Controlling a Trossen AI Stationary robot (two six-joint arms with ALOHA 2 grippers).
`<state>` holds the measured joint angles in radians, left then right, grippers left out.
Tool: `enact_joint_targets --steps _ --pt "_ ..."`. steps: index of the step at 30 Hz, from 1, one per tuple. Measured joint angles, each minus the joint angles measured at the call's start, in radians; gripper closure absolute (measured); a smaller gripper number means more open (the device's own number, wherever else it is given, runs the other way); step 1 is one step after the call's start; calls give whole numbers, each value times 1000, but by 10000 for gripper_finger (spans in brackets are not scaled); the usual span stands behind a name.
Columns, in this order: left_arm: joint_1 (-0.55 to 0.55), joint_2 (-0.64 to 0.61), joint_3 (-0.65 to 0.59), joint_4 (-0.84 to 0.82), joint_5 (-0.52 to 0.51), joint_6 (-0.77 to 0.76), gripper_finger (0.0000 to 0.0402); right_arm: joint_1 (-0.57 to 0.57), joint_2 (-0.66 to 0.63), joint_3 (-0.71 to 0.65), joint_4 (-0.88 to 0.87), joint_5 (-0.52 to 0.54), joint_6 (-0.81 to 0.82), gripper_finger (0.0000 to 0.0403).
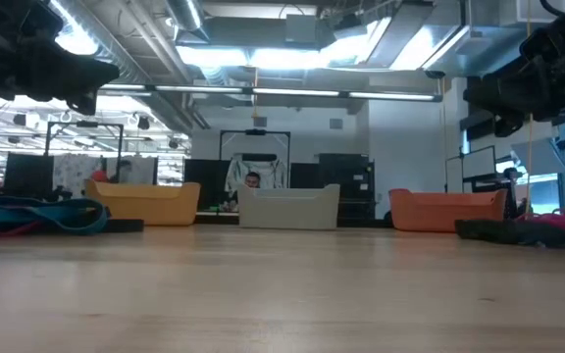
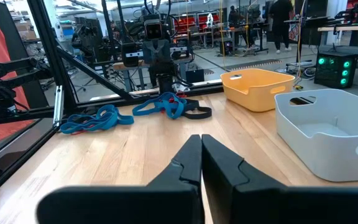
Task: Sort rubber bands into baskets
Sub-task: Put the black rubber band into the yellow bin
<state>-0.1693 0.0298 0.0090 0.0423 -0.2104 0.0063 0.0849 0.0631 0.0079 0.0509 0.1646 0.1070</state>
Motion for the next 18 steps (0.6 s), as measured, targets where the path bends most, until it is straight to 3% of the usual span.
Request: enact_joint_targets --steps 8,18 --pt "1 0 0 77 -1 22 396 0 0 0 6 2 -9 388" --pt "1 1 0 290 -38 -27 396 0 0 0 155 128 -118 388"
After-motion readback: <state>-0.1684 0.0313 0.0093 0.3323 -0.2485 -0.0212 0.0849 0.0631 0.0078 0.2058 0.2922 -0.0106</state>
